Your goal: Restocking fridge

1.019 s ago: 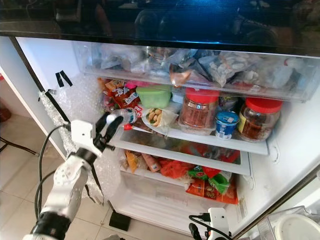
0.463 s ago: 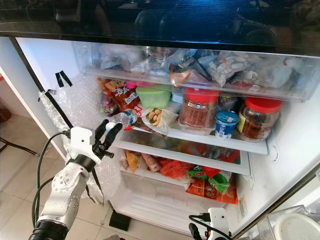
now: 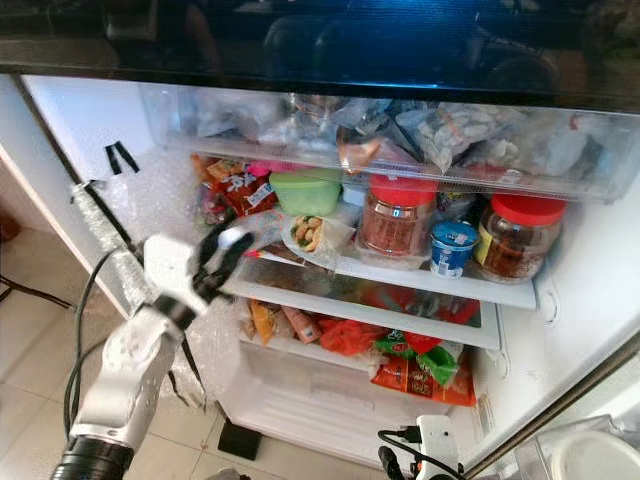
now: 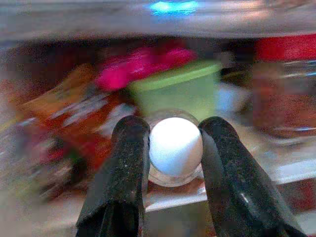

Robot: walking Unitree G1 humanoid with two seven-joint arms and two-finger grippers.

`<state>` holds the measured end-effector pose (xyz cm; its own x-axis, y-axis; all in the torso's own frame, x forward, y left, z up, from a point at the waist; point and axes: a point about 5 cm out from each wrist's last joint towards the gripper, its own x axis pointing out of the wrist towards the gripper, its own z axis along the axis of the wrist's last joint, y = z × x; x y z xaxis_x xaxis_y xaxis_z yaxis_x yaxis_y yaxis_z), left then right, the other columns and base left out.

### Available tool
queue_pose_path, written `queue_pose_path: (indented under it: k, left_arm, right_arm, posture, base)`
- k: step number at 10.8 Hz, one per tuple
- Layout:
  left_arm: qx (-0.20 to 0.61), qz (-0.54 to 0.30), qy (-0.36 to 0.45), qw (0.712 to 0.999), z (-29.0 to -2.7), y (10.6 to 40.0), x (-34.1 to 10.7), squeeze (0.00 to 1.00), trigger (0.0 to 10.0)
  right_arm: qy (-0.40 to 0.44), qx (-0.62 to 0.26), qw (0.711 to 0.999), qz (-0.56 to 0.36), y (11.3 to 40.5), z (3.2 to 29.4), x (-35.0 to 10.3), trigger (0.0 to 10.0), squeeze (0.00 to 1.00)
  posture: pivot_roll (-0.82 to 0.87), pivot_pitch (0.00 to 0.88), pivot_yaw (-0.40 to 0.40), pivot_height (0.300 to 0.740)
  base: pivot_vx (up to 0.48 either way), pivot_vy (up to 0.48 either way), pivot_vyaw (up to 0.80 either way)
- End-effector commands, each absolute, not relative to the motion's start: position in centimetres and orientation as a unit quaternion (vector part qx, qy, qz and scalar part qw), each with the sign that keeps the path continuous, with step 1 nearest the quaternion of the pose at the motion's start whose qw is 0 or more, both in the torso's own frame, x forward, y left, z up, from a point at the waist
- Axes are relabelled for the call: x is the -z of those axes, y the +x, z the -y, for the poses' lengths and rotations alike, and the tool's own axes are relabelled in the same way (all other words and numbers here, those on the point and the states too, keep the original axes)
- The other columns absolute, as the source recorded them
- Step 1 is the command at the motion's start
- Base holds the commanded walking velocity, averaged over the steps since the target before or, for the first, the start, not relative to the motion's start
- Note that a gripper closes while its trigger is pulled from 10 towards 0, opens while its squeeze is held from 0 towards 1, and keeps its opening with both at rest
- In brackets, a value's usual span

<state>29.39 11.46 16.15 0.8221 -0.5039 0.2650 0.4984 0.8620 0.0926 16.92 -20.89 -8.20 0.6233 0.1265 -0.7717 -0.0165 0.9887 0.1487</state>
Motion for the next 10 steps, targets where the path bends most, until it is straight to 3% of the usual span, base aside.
queue_pose_path:
  k: [1,4,6,8,10]
  left_arm:
    - [0.313,0.125,0.009,0.941,-10.4,28.6,-16.5,0.00,10.0]
    - [0.435,0.001,0.021,0.900,-10.0,25.1,-15.4,0.00,10.0]
    - [0.448,-0.055,0.026,0.892,-10.9,24.1,-14.2,0.00,10.0]
    - [0.375,-0.061,0.066,0.923,-12.1,25.6,-12.1,0.00,10.0]
    - [0.261,-0.074,0.041,0.962,-14.1,27.0,-9.6,0.00,10.0]
  right_arm:
    - [0.064,-0.035,0.899,-0.432,16.9,21.0,8.2,10.0,0.00]
    - [0.065,-0.037,0.898,-0.433,16.9,20.9,8.2,10.0,0.00]
    - [0.065,-0.039,0.898,-0.433,17.0,20.9,8.2,10.0,0.00]
    - [0.065,-0.041,0.898,-0.433,17.0,20.9,8.2,10.0,0.00]
    - [0.066,-0.041,0.898,-0.434,17.0,20.8,8.2,10.0,0.00]
  posture:
    - [0.00,0.003,0.030,0.677]
    - [0.00,0.000,0.031,0.677]
    - [0.01,0.000,0.030,0.677]
    - [0.00,0.000,0.032,0.677]
    - [0.00,0.000,0.033,0.677]
  base:
    - [0.000,0.000,0.00]
    - [0.000,0.000,0.00]
    - [0.000,0.000,0.00]
    - [0.000,0.000,0.00]
    - [0.000,0.000,0.00]
